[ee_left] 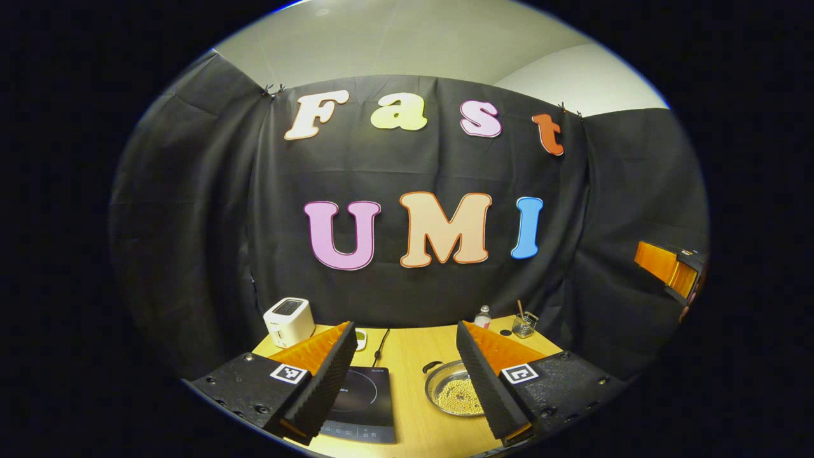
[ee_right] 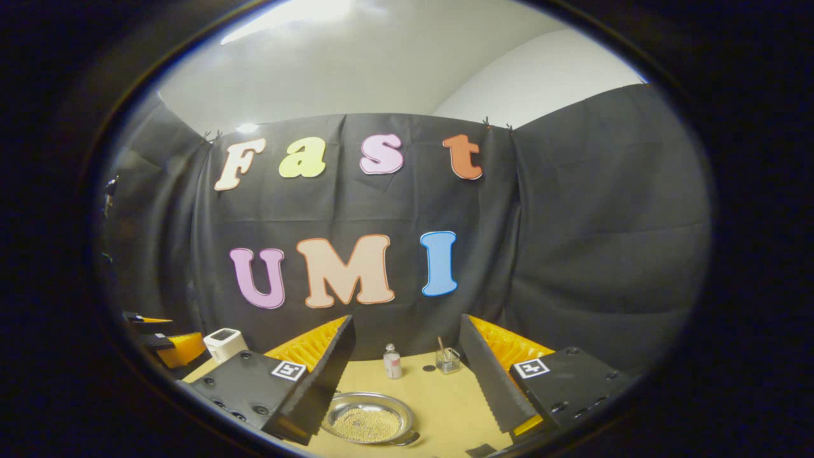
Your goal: First push the handle of the pot to place it horizontally, then grasp the pot with both hands and set it on the induction cooktop.
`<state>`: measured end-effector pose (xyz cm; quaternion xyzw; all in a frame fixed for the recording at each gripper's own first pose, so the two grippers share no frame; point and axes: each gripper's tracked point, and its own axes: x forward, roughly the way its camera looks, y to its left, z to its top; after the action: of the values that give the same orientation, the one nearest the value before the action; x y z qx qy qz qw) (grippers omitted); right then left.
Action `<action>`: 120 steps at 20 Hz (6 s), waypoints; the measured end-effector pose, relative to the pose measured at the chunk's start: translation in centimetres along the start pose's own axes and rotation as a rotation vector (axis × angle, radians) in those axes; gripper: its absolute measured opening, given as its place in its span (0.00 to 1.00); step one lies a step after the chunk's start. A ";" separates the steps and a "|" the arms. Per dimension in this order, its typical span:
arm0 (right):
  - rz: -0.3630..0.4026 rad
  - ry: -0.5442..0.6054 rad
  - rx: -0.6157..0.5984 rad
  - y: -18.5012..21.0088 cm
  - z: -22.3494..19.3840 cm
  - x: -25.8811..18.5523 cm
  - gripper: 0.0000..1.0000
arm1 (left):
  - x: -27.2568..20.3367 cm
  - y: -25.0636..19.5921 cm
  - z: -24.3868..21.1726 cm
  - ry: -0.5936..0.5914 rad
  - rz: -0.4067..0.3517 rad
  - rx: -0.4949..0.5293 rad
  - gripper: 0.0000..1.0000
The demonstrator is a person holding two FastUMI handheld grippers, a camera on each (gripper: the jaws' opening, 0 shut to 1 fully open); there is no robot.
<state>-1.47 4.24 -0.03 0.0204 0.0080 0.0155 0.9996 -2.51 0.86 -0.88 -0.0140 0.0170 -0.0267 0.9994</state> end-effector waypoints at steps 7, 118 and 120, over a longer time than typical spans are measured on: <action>-0.019 0.033 -0.024 1.1 -0.8 -2.0 0.98 | -0.7 2.6 -2.3 0.008 0.023 -0.026 0.95; 0.284 1.285 0.358 -2.9 -42.7 13.5 0.93 | 12.1 -0.8 -20.5 0.488 0.182 -0.223 0.94; 0.299 1.286 0.334 -2.9 -43.1 14.7 0.93 | 13.0 -1.1 -22.1 0.556 0.122 -0.237 0.94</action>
<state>12.58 3.53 -43.41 0.1622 0.6002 0.1609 0.7665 9.65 -1.57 -23.31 -0.1215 0.2939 0.0326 0.9475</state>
